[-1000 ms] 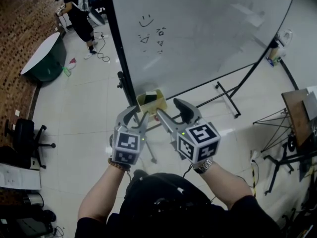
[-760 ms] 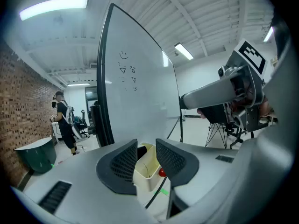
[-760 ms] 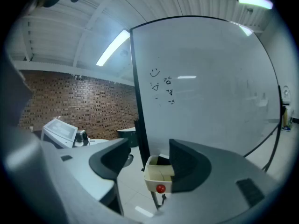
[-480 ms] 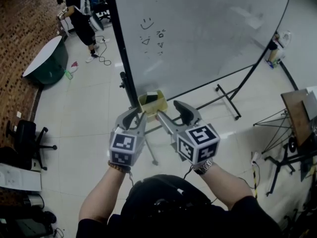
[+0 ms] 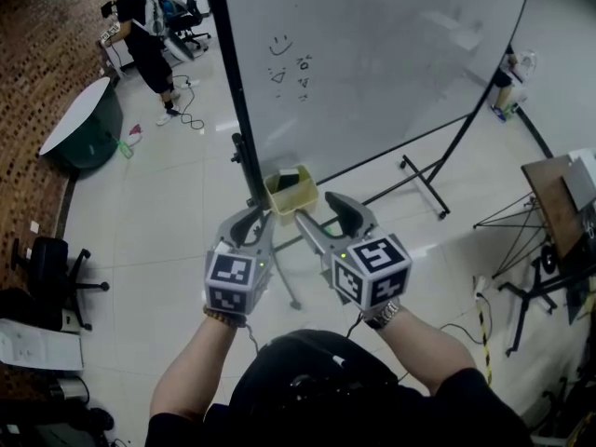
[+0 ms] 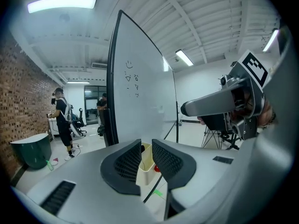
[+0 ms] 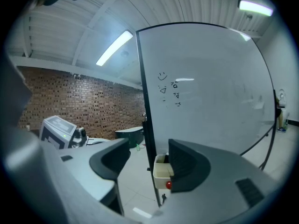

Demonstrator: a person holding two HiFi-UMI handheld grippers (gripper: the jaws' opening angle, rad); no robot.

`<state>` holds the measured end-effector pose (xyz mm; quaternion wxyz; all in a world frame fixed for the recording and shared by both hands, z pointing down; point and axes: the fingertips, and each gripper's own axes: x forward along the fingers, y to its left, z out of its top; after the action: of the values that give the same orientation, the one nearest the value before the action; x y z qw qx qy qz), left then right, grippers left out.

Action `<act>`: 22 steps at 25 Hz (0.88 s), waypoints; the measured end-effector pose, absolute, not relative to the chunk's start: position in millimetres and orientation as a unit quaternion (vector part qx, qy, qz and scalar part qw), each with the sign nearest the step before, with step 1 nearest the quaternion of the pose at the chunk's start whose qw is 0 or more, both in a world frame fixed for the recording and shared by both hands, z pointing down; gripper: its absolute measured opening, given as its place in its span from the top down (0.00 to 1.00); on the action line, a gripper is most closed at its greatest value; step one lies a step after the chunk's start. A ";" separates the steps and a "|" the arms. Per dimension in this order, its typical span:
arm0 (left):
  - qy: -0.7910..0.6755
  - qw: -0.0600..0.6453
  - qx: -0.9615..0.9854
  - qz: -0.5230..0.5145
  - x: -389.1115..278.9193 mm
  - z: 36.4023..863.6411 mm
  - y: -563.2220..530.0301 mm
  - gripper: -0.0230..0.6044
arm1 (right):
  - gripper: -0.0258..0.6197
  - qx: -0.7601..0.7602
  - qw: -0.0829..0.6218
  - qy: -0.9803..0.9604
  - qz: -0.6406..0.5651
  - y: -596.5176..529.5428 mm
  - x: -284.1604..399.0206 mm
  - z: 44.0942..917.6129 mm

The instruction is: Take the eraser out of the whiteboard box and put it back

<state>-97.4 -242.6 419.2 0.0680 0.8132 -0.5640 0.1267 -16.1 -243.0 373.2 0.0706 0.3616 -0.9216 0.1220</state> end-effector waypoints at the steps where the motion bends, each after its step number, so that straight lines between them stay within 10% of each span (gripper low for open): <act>1: -0.562 0.067 0.814 0.128 -98.7 418.3 -239.2 0.87 | 0.51 0.363 0.070 -0.921 0.121 -239.7 -18.0 372.0; 22: -0.551 0.064 0.824 0.114 -117.6 399.5 -164.9 0.94 | 0.52 0.386 0.073 -0.914 0.106 -162.7 -39.3 360.4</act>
<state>-117.6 -164.9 399.5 0.0636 0.8242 -0.5510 0.1140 -39.3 -162.7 360.4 0.0734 0.3856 -0.9136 0.1062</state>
